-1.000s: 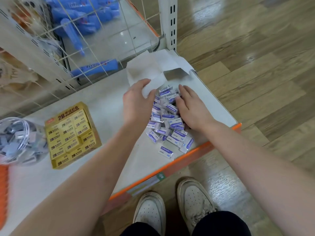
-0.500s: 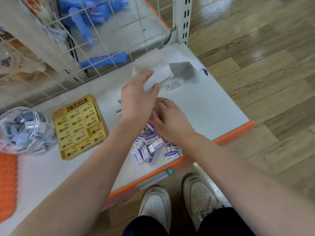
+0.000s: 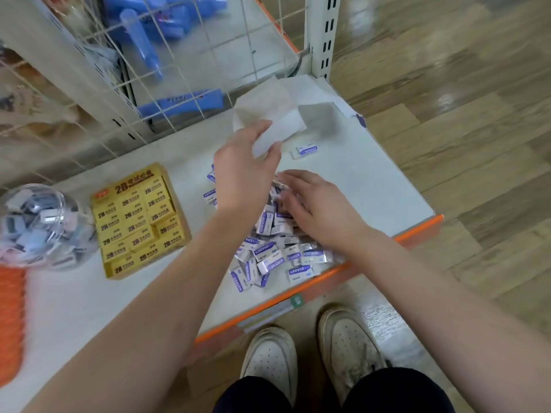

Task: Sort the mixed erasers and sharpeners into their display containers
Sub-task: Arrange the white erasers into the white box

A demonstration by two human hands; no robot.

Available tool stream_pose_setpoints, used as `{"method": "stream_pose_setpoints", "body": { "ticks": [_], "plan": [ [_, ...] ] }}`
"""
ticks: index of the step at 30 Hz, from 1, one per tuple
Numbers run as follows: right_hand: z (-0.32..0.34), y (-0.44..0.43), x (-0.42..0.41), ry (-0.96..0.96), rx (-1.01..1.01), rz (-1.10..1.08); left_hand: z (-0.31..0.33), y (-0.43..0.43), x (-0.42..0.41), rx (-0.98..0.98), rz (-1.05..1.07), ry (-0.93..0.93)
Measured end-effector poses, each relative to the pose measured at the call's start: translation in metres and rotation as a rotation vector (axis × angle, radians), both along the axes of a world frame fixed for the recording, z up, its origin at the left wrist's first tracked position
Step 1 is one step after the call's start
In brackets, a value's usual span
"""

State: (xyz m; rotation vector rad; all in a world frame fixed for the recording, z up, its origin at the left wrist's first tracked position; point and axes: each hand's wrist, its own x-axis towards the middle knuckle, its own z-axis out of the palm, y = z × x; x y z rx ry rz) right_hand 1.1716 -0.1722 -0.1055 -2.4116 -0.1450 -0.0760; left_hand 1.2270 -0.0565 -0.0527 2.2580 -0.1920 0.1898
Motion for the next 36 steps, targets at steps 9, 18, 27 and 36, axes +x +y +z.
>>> {"method": "stream_pose_setpoints", "body": {
  "ticks": [9, 18, 27, 36],
  "plan": [
    [0.025, -0.081, -0.016, -0.548, -0.004, -0.703, -0.014, -0.061, -0.014, 0.214, -0.312, -0.046],
    [0.000, -0.101, -0.033, -0.017, -0.041, -0.546, -0.047, -0.072, -0.046, 0.295, -0.482, -0.228],
    [0.005, -0.100, -0.030, 0.016, -0.081, -0.540, -0.048, -0.065, 0.029, 0.407, -0.349, 0.196],
    [0.005, -0.092, -0.032, 0.041, -0.147, -0.546, -0.055, -0.047, 0.035, 0.505, -0.289, 0.132]
  ]
}}
